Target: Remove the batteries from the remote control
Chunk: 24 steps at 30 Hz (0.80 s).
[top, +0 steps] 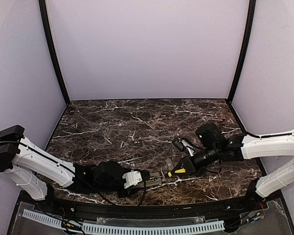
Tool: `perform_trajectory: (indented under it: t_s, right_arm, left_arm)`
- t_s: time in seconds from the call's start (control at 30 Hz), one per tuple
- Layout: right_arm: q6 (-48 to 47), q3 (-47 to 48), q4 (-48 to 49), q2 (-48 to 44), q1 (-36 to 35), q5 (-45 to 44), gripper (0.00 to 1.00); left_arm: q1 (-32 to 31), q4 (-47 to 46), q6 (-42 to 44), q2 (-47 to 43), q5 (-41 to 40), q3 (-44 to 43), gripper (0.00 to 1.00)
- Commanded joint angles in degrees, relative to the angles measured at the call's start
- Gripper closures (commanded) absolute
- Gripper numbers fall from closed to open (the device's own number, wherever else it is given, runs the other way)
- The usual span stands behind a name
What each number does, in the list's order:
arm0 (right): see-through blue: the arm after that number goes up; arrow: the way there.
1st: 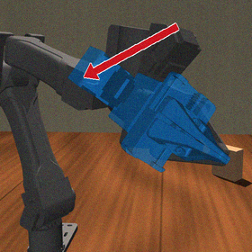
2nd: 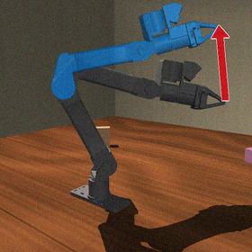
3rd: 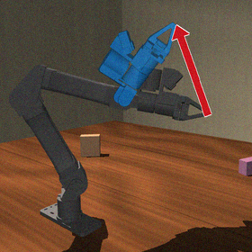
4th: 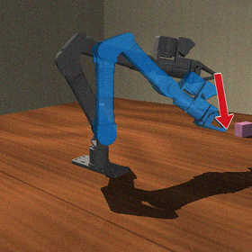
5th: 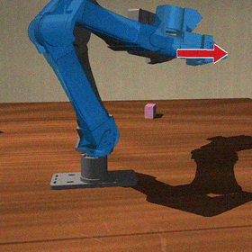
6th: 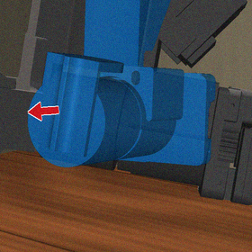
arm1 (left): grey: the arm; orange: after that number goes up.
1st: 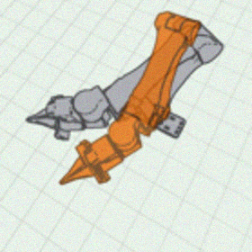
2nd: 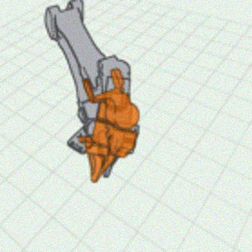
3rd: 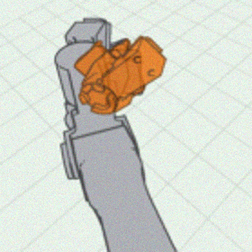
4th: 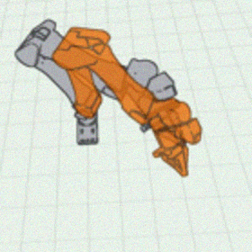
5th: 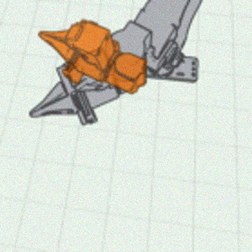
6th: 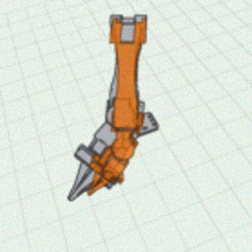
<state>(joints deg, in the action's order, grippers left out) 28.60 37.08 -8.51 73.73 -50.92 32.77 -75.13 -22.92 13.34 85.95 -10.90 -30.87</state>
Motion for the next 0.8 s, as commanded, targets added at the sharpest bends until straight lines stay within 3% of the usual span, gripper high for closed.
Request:
perform_trajectory:
  t_s: [0.0,0.77]
  right_arm:
    - [0.2,-0.4,7.9,-1.3,-0.4,5.8,1.00]
    - [2.6,-3.9,15.1,-6.0,0.0,8.6,1.00]
  left_arm:
    - [-0.5,-8.8,1.5,-2.9,2.5,-0.1,1.00]
    - [-0.5,-18.2,4.4,-6.2,3.6,3.3,1.00]
